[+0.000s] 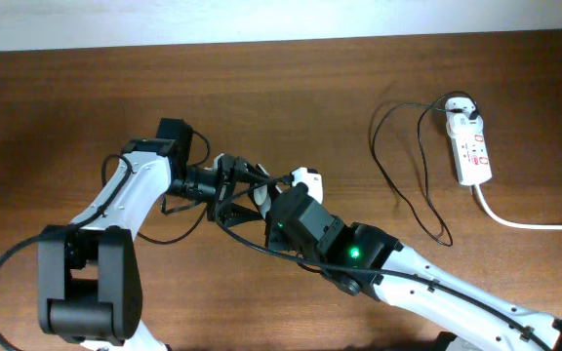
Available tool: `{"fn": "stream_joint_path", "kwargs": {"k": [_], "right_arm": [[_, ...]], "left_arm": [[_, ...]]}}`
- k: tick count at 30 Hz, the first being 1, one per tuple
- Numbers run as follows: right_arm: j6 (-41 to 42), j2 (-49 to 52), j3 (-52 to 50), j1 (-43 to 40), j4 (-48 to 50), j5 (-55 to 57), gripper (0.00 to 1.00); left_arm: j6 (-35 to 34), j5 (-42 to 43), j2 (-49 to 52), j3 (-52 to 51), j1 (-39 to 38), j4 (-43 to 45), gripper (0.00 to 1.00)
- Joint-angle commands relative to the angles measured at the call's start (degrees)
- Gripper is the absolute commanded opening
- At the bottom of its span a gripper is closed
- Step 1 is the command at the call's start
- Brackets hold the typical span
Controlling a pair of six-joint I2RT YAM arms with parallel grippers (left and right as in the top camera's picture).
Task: Plug charger to phone and switch on socket
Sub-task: 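Grasp the phone's side edge with the right gripper beside the left gripper, then open the left gripper and pull it back from the phone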
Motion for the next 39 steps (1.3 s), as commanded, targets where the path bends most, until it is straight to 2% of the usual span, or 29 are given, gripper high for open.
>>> {"fn": "stream_joint_path", "kwargs": {"k": [1,8,12,13,18,19,26,28,30,31,34,39], "right_arm": [[0.13,0.2,0.96,0.24,0.22,-0.35,0.12],[0.15,0.2,0.96,0.24,0.22,-1.64,0.08],[0.15,0.09,0.96,0.24,0.17,-1.68,0.08],[0.13,0.09,0.96,0.24,0.15,-2.43,0.05],[0.15,0.07,0.96,0.24,0.02,-4.09,0.04],[0.15,0.02,0.96,0.24,0.0,-4.22,0.04],[0.13,-2.29,0.96,0.24,-0.26,-4.13,0.04],[0.13,-2.58,0.96,0.2,-0.5,-4.02,0.04],[0.15,-2.6,0.96,0.2,-0.66,-4.07,0.04],[0.15,-2.6,0.96,0.2,-0.66,-4.2,0.04],[0.15,-2.78,0.96,0.2,-0.63,-4.17,0.04],[0.15,-4.42,0.98,0.13,-0.44,-4.17,0.04]], "left_arm": [[-0.13,2.69,0.02,0.0,0.33,0.07,0.72],[-0.13,2.19,0.02,0.0,0.33,0.07,0.72],[-0.13,0.04,0.02,0.0,0.35,0.09,0.81],[-0.13,-1.73,0.02,0.0,0.46,0.07,0.82],[-0.11,-2.27,0.02,0.0,0.7,0.07,0.82],[-0.11,-2.25,0.02,0.0,0.7,0.04,0.86],[-0.09,-0.9,0.02,0.02,0.79,0.24,0.88],[2.47,3.43,0.02,0.22,1.77,2.67,0.89],[6.49,5.77,-0.13,1.27,3.56,3.1,0.96],[8.11,5.75,-0.46,1.55,4.33,3.1,0.99],[11.41,5.6,-2.49,1.57,6.38,3.06,0.99],[18.43,-1.01,-10.12,1.57,8.55,1.31,0.99]]}}
